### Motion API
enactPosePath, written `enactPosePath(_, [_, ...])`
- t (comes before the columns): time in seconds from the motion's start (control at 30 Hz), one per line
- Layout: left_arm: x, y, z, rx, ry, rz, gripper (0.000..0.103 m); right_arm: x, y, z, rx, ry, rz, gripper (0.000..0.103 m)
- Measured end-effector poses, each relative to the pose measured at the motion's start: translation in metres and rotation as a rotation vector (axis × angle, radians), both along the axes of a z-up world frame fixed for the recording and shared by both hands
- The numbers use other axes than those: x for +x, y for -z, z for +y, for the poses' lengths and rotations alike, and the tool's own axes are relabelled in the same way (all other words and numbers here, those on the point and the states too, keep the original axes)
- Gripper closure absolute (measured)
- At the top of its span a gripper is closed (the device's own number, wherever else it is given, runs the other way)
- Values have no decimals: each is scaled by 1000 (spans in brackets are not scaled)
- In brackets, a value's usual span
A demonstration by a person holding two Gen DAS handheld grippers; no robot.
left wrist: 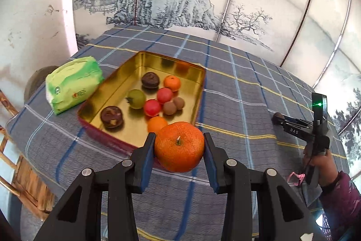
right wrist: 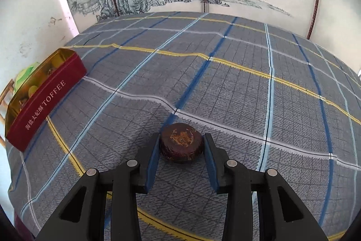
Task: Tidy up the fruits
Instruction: 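Carry the tangerine over the tin with the left tool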
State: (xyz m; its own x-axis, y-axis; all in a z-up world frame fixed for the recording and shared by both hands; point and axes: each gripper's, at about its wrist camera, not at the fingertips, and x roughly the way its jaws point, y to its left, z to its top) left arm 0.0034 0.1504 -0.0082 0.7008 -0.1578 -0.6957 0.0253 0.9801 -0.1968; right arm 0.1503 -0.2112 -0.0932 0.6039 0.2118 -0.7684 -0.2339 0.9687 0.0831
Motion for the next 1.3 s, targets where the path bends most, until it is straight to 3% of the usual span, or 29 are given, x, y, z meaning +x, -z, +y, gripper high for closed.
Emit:
enactPosePath(0.57, [6, 10, 31, -3, -48, -7, 67, 0, 1, 2, -21, 2, -2, 64])
enactPosePath(1.3, [22, 10, 28, 37, -37, -18, 67, 1, 2, 2, -19, 3, -2, 64])
